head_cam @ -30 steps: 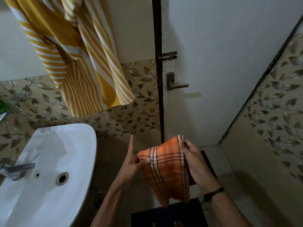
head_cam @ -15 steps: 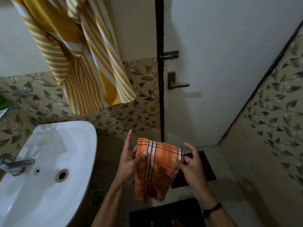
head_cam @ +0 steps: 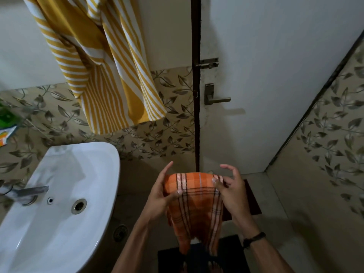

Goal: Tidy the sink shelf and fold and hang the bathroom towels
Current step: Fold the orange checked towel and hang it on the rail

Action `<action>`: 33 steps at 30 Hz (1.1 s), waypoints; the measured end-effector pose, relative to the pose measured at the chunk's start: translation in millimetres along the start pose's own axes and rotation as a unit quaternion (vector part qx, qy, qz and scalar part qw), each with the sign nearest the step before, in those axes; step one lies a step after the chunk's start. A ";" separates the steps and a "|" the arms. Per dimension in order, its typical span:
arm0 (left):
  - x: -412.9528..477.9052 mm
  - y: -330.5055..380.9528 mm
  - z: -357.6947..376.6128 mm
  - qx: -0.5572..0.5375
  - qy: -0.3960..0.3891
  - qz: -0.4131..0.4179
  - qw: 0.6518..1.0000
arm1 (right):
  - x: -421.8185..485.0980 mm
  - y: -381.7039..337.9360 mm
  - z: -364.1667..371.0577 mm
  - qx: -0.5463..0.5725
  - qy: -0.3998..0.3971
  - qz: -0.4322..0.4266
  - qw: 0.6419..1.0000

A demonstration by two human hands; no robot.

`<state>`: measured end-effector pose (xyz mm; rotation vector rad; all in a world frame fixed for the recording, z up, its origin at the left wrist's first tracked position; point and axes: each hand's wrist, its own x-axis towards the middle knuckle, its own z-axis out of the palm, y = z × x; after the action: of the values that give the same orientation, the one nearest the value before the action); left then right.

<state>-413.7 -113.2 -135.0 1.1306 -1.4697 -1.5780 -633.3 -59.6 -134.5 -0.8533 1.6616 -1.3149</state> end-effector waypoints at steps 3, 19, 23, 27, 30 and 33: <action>5.0 5.0 -6.1 0.052 0.042 0.026 0.997 | -0.4 -5.5 1.8 0.025 -0.012 -0.030 0.999; 18.2 30.9 -27.7 0.046 0.042 0.092 0.994 | 7.5 -26.4 -2.9 0.022 -0.002 -0.124 0.992; 27.4 33.3 -24.4 0.104 0.071 0.121 0.985 | 10.2 -37.8 -2.4 0.039 0.042 -0.117 0.992; 30.4 35.7 -17.0 0.122 0.104 0.125 0.979 | 11.6 -46.4 -0.6 0.072 0.060 -0.103 0.990; 28.8 38.3 -11.1 0.065 0.118 0.106 0.985 | 5.9 -54.6 -2.1 0.123 -0.006 -0.082 0.989; 24.3 40.6 -6.3 0.015 0.126 0.072 0.989 | 2.7 -53.5 -1.5 0.060 -0.029 -0.099 0.993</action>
<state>-420.0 -142.7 -98.1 1.1673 -1.3777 -1.2682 -635.0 -73.2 -82.7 -0.9940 1.4660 -1.4941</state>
